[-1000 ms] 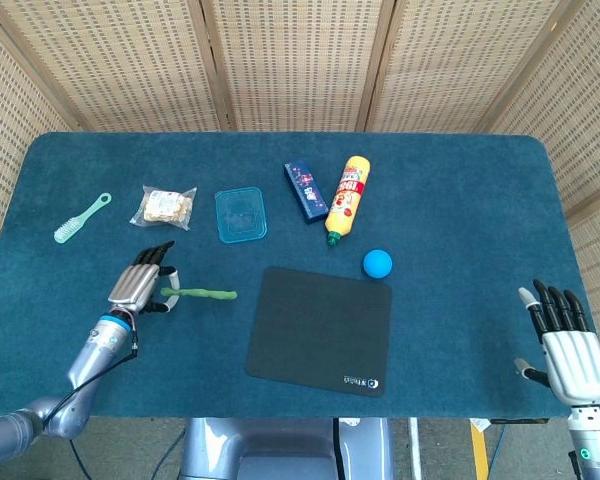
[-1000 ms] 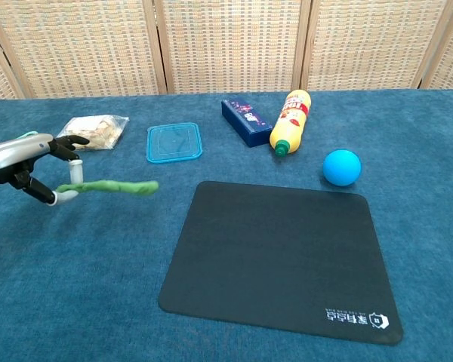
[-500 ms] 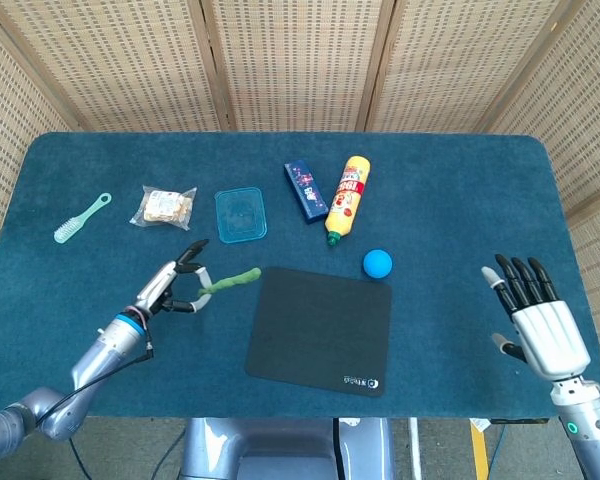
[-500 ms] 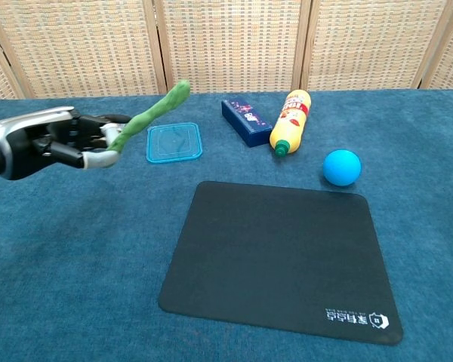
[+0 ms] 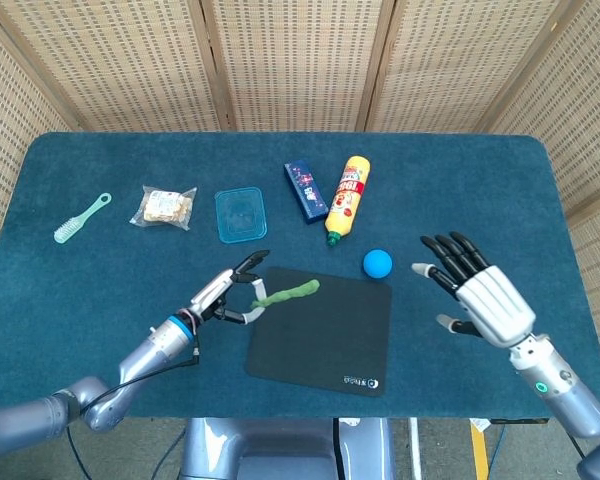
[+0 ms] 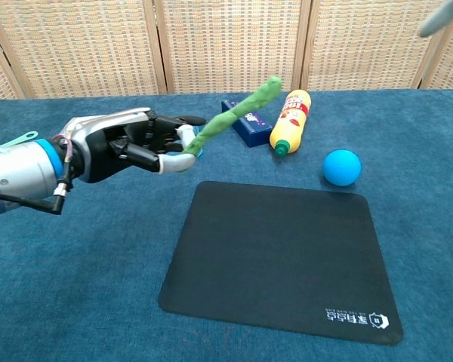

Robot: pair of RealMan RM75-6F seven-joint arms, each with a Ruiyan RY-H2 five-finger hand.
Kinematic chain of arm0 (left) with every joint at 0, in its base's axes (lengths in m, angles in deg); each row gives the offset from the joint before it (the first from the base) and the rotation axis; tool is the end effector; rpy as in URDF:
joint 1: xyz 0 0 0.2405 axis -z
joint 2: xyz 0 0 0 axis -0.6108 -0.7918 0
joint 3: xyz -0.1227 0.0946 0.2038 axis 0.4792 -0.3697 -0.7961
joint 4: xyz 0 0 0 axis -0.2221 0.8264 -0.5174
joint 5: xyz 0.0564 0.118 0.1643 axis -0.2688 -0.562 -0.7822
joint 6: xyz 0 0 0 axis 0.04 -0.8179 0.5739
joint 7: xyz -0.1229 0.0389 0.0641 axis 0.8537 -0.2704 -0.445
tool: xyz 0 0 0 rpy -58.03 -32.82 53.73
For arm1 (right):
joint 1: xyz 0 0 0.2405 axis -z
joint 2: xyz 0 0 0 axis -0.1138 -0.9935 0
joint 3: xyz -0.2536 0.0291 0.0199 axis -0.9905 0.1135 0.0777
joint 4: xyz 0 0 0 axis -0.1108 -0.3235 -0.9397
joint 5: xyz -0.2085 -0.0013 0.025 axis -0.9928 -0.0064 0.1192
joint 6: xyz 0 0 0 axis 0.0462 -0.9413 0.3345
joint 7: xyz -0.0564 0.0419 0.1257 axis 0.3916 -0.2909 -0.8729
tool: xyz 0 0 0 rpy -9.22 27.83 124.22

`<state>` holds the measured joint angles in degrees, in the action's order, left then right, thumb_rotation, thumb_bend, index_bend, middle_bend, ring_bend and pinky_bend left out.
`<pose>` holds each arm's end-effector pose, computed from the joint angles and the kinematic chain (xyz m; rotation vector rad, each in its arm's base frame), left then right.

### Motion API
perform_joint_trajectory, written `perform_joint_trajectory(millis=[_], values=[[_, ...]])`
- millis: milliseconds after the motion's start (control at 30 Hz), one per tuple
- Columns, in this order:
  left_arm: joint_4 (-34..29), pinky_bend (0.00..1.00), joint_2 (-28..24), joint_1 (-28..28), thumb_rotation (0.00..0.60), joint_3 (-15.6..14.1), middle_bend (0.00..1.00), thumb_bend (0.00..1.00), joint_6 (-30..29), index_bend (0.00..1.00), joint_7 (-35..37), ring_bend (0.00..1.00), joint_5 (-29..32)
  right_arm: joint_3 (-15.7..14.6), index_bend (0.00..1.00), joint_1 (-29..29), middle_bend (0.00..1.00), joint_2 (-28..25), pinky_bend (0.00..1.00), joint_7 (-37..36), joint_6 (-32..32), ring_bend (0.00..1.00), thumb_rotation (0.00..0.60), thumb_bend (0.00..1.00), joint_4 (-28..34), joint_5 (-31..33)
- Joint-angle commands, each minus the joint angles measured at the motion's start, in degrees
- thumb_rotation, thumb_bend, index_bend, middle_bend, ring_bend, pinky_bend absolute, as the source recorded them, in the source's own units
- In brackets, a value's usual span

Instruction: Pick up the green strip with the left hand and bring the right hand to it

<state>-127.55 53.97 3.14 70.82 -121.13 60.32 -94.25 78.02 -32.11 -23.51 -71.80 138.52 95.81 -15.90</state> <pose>-0.1225 0.3242 -0.0414 -1.6311 -2.0132 -1.4689 -0.2014 -0.2809 0.1511 1.8858 -0.5892 1.2997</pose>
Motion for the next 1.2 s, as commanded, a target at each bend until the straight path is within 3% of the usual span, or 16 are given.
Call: perform_joint_trajectory(millis=[33,300,533,833,1200], values=[[-0.19,0.0,1.17,1.24,0.6,0.62,0.0,0.65,0.99,0.7,-2.12,0.0,1.74,0.88,0.3,-3.05,0.09,1.79,0.0,-3.08,-0.82,0.0,0.6,0.0,-0.88,-1.5],[-0.52,0.0,2.9,3.42,0.6,1.45,0.0,0.65,2.79,0.7,-7.24,0.0,5.62,1.16,0.42,-7.91,0.15,6.29,0.0,-2.6,-1.24,0.0,0.6,0.08,-3.27,-4.16],[-1.44,0.0,3.49,4.27,0.6,1.78,0.0,0.65,3.03,0.7,-9.76,0.0,7.57,-0.35,0.43,-11.16,0.15,9.39,0.0,2.32,-4.01,0.0,0.6,0.11,-4.67,-6.13],[-2.45,0.0,3.78,4.52,0.6,1.31,0.0,0.65,2.67,0.7,-10.73,0.0,7.82,-0.12,0.43,-13.72,0.15,12.66,0.0,6.73,-5.26,0.0,0.6,0.11,-6.67,-4.96],[-3.0,0.0,3.99,4.8,0.6,1.09,0.0,0.65,2.48,0.7,-11.04,0.0,7.84,-0.64,0.46,-15.17,0.15,14.93,0.0,8.43,-5.56,0.0,0.6,0.16,-8.23,-3.53]])
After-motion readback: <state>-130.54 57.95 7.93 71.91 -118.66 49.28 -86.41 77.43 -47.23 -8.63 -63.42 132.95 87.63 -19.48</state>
